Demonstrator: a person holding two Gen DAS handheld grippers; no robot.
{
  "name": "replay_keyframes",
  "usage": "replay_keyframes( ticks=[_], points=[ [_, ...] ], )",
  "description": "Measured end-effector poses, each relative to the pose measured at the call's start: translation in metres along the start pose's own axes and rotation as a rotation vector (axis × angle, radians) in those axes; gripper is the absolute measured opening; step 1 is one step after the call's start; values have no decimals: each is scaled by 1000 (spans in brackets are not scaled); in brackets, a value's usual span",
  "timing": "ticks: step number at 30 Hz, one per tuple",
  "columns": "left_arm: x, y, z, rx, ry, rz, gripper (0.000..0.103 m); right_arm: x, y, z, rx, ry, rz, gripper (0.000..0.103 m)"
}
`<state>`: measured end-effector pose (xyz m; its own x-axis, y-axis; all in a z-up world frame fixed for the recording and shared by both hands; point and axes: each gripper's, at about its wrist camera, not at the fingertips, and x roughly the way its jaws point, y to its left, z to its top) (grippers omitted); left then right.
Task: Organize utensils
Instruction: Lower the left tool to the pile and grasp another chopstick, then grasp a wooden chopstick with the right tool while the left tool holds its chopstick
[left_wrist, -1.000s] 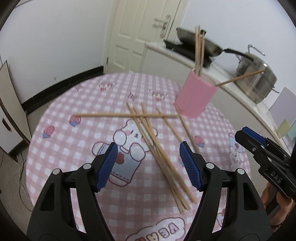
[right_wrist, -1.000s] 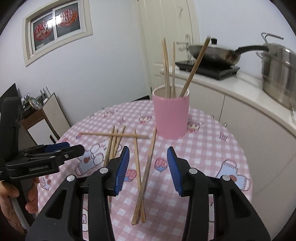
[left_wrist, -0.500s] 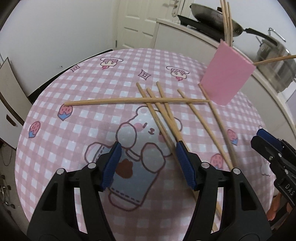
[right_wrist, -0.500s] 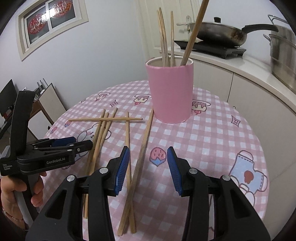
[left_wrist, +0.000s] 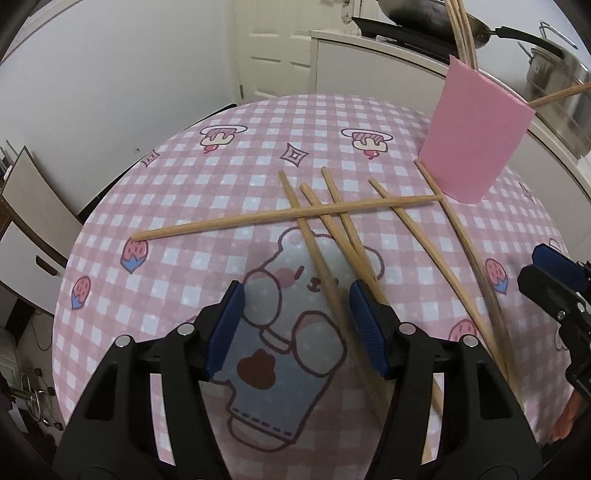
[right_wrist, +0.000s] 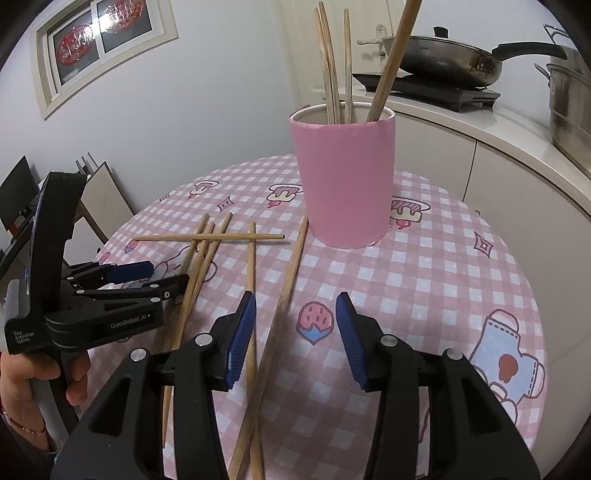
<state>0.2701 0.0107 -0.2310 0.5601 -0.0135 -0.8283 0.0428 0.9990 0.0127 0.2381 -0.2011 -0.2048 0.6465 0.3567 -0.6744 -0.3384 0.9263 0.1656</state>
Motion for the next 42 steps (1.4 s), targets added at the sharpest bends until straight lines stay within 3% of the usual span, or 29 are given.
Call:
replay_keyframes(
  ticks=[4,8,17,20,22,23,37,42],
  points=[
    [5,2,11,1,11,-9,40,8,-1,3,-3,12,-2,43],
    [8,1,18,8,13,-27,13,18,0,7,-7,30,-3,43],
    [-3,10,0,12,12,-93,7,48,4,20,-35,92,-26,39],
    [-10,17,-9,6,11,-103,7,59,9,21,-63,124,-43,26],
    [-15,19,-15,3,12,-107,7,60,10,21,-85,125,-68,8],
    [-17,20,-19,2,13,-111,7,60,10,21,-89,131,-69,6],
    [-48,28,-64,-5,32,-168,7,3,-1,-27,-99,207,-36,5],
    [-46,28,-62,-21,36,-162,8,-1,0,-30,-119,216,-62,6]
  ],
)
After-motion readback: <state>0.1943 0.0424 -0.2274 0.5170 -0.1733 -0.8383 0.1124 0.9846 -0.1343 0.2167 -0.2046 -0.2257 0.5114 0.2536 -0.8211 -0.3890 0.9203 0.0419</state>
